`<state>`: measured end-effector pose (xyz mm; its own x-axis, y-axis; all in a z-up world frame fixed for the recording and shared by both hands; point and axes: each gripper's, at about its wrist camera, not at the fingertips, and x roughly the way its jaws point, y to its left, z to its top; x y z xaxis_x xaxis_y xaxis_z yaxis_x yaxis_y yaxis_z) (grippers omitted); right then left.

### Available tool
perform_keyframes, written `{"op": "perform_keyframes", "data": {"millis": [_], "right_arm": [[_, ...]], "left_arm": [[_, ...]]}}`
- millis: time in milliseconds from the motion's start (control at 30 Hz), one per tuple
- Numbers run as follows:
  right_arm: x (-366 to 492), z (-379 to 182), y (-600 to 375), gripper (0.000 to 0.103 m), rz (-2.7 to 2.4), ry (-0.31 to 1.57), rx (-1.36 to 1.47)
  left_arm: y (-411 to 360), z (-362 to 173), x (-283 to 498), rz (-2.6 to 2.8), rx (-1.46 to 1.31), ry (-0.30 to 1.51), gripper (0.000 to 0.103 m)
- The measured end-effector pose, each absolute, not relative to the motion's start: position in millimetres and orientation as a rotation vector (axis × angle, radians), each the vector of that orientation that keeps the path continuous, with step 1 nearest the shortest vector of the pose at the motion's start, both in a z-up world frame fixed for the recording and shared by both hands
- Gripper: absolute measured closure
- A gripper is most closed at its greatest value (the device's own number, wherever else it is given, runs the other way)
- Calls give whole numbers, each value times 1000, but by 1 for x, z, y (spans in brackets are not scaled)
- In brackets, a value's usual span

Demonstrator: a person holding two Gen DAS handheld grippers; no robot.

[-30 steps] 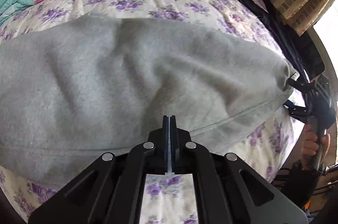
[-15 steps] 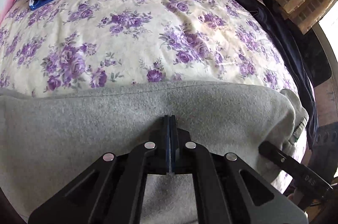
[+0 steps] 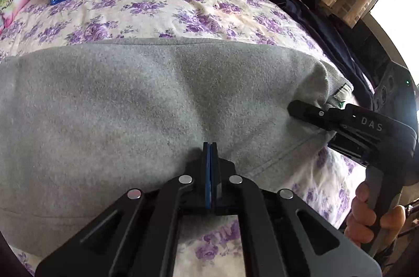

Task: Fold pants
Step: 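Lift the cuffs with the right tool and lay them over the folded legs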

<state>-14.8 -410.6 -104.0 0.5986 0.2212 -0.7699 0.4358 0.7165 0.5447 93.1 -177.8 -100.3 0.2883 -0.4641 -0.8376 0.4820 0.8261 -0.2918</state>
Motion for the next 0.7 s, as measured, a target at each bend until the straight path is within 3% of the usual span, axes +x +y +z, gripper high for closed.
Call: {"op": "perform_keyframes", "data": {"millis": [233, 467, 600, 700], "right_arm": [[-1, -39, -352, 78, -168, 902, 402], [31, 8, -250, 78, -3, 885, 120], [48, -5, -164, 78, 103, 916, -87], [61, -45, -120, 78, 117, 1000, -191]], "left_arm": [[-118, -92, 78, -673, -58, 1148, 102], [33, -72, 105, -390, -203, 1106, 102], [82, -86, 117, -320, -276, 1126, 102], [88, -103, 122, -337, -289, 1160, 102]]}}
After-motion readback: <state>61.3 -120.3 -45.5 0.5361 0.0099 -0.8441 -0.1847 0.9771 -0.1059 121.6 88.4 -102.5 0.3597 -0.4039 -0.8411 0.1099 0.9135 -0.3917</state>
